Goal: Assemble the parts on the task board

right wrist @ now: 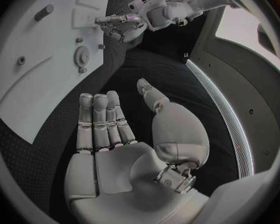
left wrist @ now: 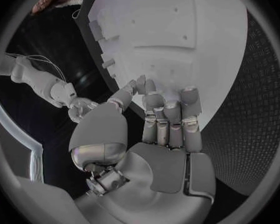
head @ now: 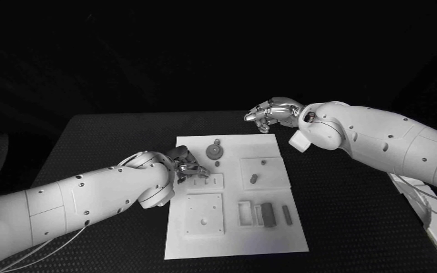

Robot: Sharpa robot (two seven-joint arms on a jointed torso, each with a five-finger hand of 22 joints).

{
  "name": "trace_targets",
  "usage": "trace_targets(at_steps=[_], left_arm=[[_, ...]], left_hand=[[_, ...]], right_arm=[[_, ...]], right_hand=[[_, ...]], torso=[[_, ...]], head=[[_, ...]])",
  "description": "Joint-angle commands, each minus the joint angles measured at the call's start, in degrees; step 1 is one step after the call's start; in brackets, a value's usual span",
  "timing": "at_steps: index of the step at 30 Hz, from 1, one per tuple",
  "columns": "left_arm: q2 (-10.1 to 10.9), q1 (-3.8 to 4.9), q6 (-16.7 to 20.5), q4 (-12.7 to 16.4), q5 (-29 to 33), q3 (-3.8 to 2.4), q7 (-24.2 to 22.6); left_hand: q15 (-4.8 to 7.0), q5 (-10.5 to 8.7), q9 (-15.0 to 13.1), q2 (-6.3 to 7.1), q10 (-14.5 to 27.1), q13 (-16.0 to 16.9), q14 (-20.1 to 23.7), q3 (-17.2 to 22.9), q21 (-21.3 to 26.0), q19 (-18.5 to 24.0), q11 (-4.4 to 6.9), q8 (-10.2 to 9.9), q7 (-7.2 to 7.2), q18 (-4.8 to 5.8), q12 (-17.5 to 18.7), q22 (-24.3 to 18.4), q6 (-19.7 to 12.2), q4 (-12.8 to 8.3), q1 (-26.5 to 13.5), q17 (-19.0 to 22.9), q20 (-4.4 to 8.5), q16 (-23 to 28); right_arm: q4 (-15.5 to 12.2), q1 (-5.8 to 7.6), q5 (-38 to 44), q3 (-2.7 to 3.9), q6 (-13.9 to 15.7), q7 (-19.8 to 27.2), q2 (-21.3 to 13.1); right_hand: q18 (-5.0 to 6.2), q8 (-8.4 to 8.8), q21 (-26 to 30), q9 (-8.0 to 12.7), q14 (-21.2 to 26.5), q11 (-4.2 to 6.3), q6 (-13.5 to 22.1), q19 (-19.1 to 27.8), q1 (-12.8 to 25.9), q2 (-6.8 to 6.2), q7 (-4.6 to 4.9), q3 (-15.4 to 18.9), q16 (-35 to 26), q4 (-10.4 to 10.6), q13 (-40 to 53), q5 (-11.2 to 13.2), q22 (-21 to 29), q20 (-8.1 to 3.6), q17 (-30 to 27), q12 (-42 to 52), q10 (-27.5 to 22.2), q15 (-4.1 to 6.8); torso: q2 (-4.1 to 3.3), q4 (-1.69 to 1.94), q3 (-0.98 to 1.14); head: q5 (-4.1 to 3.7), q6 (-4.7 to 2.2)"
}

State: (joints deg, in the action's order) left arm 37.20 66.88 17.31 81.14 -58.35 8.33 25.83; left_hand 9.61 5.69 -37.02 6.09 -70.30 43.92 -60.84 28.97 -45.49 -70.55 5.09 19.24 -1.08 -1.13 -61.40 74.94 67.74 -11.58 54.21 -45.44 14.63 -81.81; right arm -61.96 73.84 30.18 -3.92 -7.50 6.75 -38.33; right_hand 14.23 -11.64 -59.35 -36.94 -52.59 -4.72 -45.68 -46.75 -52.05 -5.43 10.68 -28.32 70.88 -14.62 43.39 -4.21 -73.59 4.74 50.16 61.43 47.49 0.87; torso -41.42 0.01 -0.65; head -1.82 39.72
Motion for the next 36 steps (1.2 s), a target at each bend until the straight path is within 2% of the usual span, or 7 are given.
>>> trace_targets(at_steps=[1,8,11,14,22,29,36], left_arm=[[-0.5,0.05,1.1,0.3,-4.7,0.07,1.9],[-0.9,0.06,-0.1,0.2,-7.3,0.09,4.3],[-1.1,0.06,-3.3,0.1,-7.6,0.10,4.1],[-1.3,0.06,-4.3,0.2,-8.0,0.15,4.0],[-1.8,0.05,-3.3,-0.6,-8.6,0.41,4.7],[-2.0,0.05,-2.8,-1.0,-9.7,0.42,5.2],[-2.4,0.03,-3.0,-1.3,-9.8,0.47,5.2]], left_hand=[[0.97,0.00,-0.1,-4.69,-0.3,0.0,-0.6,2.7,-0.1,-0.3,-0.01,0.4,-0.13,-2.45,-0.4,1.0,0.0,-3.1,4.2,0.1,1.01,-0.2],[1.07,-0.01,-0.1,-4.58,-0.5,0.0,-0.8,2.6,-0.3,-0.6,0.08,0.4,-0.05,-2.47,-0.5,1.0,0.2,-3.2,4.2,0.0,1.05,-0.4],[1.11,-0.02,-0.2,-4.52,-0.6,0.0,-0.9,2.6,-0.3,-0.7,0.11,0.5,-0.02,-2.48,-0.6,1.0,0.2,-3.2,4.1,0.0,1.06,-0.4],[1.14,-0.03,-0.2,-4.40,-0.6,0.0,-1.0,2.5,-0.3,-0.7,0.12,0.5,-0.01,-2.48,-0.6,1.0,0.2,-3.2,4.0,0.0,1.06,-0.4],[1.46,0.03,-0.2,-4.45,-0.9,0.4,-1.4,2.4,-0.7,-1.3,0.33,0.6,0.18,-2.68,-1.3,1.1,0.5,-3.0,3.6,-0.2,1.27,-0.9],[1.85,0.52,-0.3,-4.74,-0.7,2.8,-2.0,2.4,-2.1,-2.6,0.55,0.7,0.38,-3.24,-4.3,1.2,0.6,-3.3,3.1,-1.7,1.45,-2.9],[1.95,0.64,-0.4,-4.78,-0.5,3.6,-2.2,2.4,-2.5,-2.8,0.65,0.8,0.48,-3.41,-5.1,1.2,0.9,-3.2,2.8,-2.1,1.45,-3.3]], right_arm=[[-0.1,-0.02,0.2,0.03,-0.7,0.3,0.0],[-0.1,-0.02,0.2,0.03,-0.6,0.3,0.0],[-0.1,-0.01,0.2,0.03,-0.6,0.3,0.0],[-0.1,-0.01,0.2,0.03,-0.6,0.3,0.0],[-0.1,-0.01,0.2,0.03,-0.6,0.3,0.0],[-0.1,-0.01,0.2,0.03,-0.6,0.3,0.0],[-0.1,-0.01,0.2,0.03,-0.6,0.3,0.1]], right_hand=[[0.77,0.29,0.4,0.1,0.5,-0.17,-0.1,-0.2,0.4,0.12,0.43,0.0,0.2,0.2,-0.1,0.3,-0.1,0.22,-0.1,0.2,-0.4,0.06],[0.77,0.29,0.4,0.1,0.5,-0.17,-0.1,-0.2,0.4,0.11,0.43,0.0,0.3,0.2,-0.1,0.3,-0.1,0.22,-0.1,0.2,-0.4,0.06],[0.77,0.29,0.4,0.1,0.5,-0.17,-0.1,-0.2,0.4,0.11,0.43,0.0,0.3,0.2,-0.1,0.3,-0.1,0.22,-0.1,0.3,-0.4,0.06],[0.77,0.29,0.4,0.1,0.5,-0.17,-0.1,-0.2,0.4,0.10,0.43,0.0,0.3,0.2,-0.1,0.3,-0.1,0.22,-0.1,0.3,-0.4,0.06],[0.77,0.29,0.4,0.1,0.5,-0.17,-0.1,-0.2,0.4,0.11,0.42,0.0,0.3,0.2,-0.2,0.3,-0.1,0.21,-0.1,0.3,-0.4,0.06],[0.77,0.29,0.4,0.1,0.5,-0.17,-0.1,-0.2,0.4,0.11,0.42,0.0,0.3,0.2,-0.2,0.3,-0.1,0.21,-0.1,0.3,-0.4,0.06],[0.77,0.29,0.4,0.1,0.5,-0.17,-0.1,-0.2,0.4,0.11,0.42,0.0,0.3,0.2,-0.2,0.3,-0.1,0.21,-0.1,0.3,-0.4,0.06]], torso=[[-0.01,-0.06,-0.04],[-0.01,-0.10,-0.01],[-0.01,-0.09,0.00],[0.01,-0.06,-0.04],[0.01,-0.06,-0.05],[-0.02,-0.03,-0.06],[-0.02,-0.03,-0.07]], head=[[0.04,0.07],[0.08,0.24],[0.01,0.29],[0.07,0.34],[0.04,0.46],[0.01,0.43],[0.00,0.49]])
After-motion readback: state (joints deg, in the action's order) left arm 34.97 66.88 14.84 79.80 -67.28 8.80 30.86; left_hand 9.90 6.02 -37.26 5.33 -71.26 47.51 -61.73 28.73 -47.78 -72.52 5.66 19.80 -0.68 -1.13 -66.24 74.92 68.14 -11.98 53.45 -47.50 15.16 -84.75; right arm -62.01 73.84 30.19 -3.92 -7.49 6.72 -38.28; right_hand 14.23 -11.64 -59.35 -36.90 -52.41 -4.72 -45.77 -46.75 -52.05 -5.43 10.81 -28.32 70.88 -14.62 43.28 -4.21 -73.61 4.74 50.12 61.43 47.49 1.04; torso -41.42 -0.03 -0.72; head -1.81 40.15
